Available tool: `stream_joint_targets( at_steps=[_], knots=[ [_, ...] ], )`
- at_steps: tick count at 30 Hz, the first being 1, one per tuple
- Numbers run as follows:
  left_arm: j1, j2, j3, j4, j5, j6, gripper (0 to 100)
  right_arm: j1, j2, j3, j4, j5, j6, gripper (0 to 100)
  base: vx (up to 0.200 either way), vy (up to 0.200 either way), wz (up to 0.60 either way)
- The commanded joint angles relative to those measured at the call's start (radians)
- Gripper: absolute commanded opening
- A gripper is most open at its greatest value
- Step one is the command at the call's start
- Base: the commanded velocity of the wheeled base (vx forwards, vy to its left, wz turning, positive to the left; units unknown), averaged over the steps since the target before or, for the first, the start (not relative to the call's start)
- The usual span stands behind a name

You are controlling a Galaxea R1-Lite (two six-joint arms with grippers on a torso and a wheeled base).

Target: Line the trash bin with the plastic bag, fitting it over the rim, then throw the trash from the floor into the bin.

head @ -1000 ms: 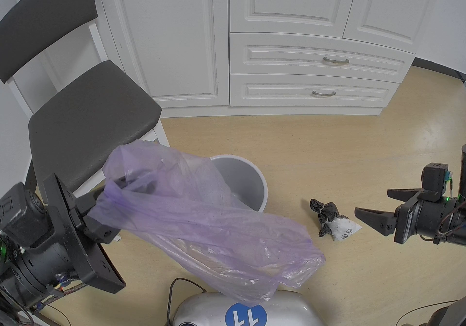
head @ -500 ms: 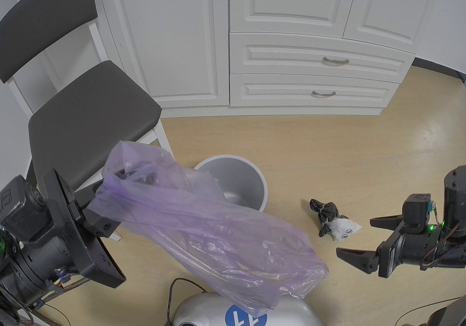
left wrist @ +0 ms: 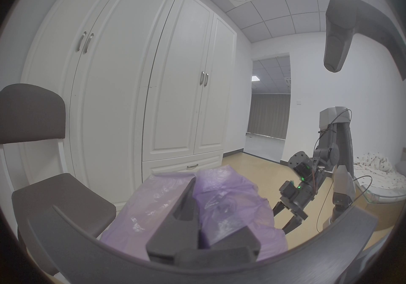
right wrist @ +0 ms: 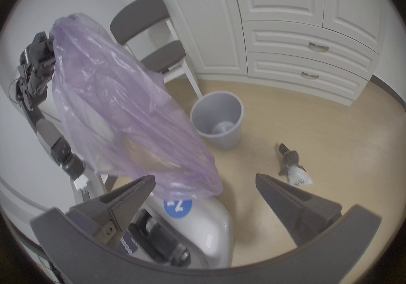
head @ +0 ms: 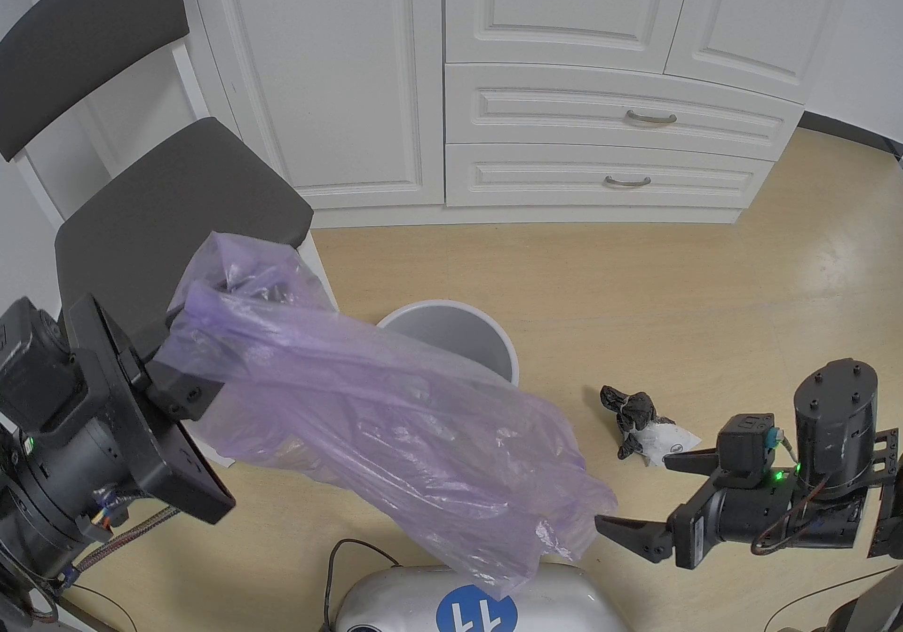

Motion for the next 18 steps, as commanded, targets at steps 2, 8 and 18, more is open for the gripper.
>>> stream_joint_targets(
  at_steps=[2, 8, 18],
  knots=[
    [-0.012, -0.018, -0.002, -0.001, 0.000, -0.001, 0, 0.003, 0.170, 0.031, -0.205, -0.040, 0.088, 100, 0.000, 0.000, 0.00],
    [-0.017, -0.023, -0.005, -0.001, -0.001, -0.003, 0, 0.003, 0.199, 0.033, -0.249, -0.056, 0.105, 100, 0.000, 0.000, 0.00],
    [-0.033, -0.024, -0.017, -0.002, -0.001, -0.030, 0, -0.004, 0.267, 0.013, -0.306, -0.057, 0.144, 100, 0.000, 0.000, 0.00]
  ],
)
